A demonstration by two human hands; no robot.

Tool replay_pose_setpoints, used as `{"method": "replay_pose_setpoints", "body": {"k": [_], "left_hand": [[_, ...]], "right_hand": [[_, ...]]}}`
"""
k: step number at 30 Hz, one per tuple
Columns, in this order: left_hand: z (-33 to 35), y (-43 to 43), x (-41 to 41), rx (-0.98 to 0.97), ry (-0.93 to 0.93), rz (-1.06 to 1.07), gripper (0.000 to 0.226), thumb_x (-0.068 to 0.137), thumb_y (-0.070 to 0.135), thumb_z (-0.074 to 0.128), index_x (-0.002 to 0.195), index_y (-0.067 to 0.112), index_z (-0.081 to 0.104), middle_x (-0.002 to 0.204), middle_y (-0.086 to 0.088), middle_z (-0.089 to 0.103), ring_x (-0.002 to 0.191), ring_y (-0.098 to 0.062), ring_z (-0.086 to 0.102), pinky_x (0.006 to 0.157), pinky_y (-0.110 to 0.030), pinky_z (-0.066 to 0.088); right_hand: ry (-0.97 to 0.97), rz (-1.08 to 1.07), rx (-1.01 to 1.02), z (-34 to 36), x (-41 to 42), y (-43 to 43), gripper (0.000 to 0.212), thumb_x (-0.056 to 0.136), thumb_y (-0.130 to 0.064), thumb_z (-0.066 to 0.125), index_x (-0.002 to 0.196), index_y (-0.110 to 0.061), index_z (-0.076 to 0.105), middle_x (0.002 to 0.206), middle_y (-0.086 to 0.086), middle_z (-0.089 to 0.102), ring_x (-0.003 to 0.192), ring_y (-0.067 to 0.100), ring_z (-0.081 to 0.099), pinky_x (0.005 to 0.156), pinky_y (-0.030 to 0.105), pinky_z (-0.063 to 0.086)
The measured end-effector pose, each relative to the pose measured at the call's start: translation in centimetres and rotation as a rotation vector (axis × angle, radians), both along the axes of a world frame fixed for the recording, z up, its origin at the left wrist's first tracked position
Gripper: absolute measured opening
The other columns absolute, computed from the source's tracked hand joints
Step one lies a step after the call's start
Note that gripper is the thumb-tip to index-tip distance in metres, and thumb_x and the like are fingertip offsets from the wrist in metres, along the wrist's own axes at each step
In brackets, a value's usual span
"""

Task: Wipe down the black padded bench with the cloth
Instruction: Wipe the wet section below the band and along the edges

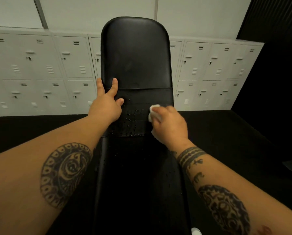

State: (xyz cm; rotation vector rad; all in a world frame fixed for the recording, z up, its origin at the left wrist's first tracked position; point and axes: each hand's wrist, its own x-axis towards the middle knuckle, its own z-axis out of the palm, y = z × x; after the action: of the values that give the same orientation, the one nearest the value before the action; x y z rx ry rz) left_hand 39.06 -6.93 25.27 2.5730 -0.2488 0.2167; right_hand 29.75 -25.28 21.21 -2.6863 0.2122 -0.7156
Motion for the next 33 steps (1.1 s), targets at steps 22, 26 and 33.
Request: {"method": "replay_pose_setpoints", "body": {"k": [22,26,33], "left_hand": [[4.1,3.3,-5.2,-0.652,0.253,-0.187,0.041,0.095,0.052,0.063,0.132,0.042,0.052,0.120,0.002,0.065,0.108,-0.021,0.064,0.098,-0.048,0.053],[3.4,6.8,-3.6,-0.695,0.155,0.025,0.050,0.099,0.041,0.061,0.141,0.025,0.037,0.123,-0.006,0.059,0.100,-0.021,0.061,0.092,-0.046,0.052],[1.9,6.5,-2.0,-0.347,-0.185,-0.030,0.019,0.101,0.037,0.057,0.117,0.028,0.060,0.111,0.005,0.059,0.100,-0.014,0.056,0.078,-0.029,0.041]], "right_hand": [[0.245,0.573,1.568,6.1,-1.9,8.9,0.068,0.098,-0.069,0.022,0.130,-0.025,0.063,0.124,0.002,0.070,0.114,0.022,0.066,0.102,0.048,0.049],[0.051,0.306,1.204,6.7,-1.3,5.1,0.033,0.102,-0.042,0.048,0.117,-0.021,0.068,0.115,-0.004,0.072,0.110,0.022,0.065,0.089,0.036,0.050],[-0.129,-0.315,0.814,4.1,3.8,-2.1,0.046,0.098,-0.041,0.051,0.140,-0.022,0.049,0.143,0.004,0.044,0.129,0.029,0.047,0.108,0.050,0.041]]}}
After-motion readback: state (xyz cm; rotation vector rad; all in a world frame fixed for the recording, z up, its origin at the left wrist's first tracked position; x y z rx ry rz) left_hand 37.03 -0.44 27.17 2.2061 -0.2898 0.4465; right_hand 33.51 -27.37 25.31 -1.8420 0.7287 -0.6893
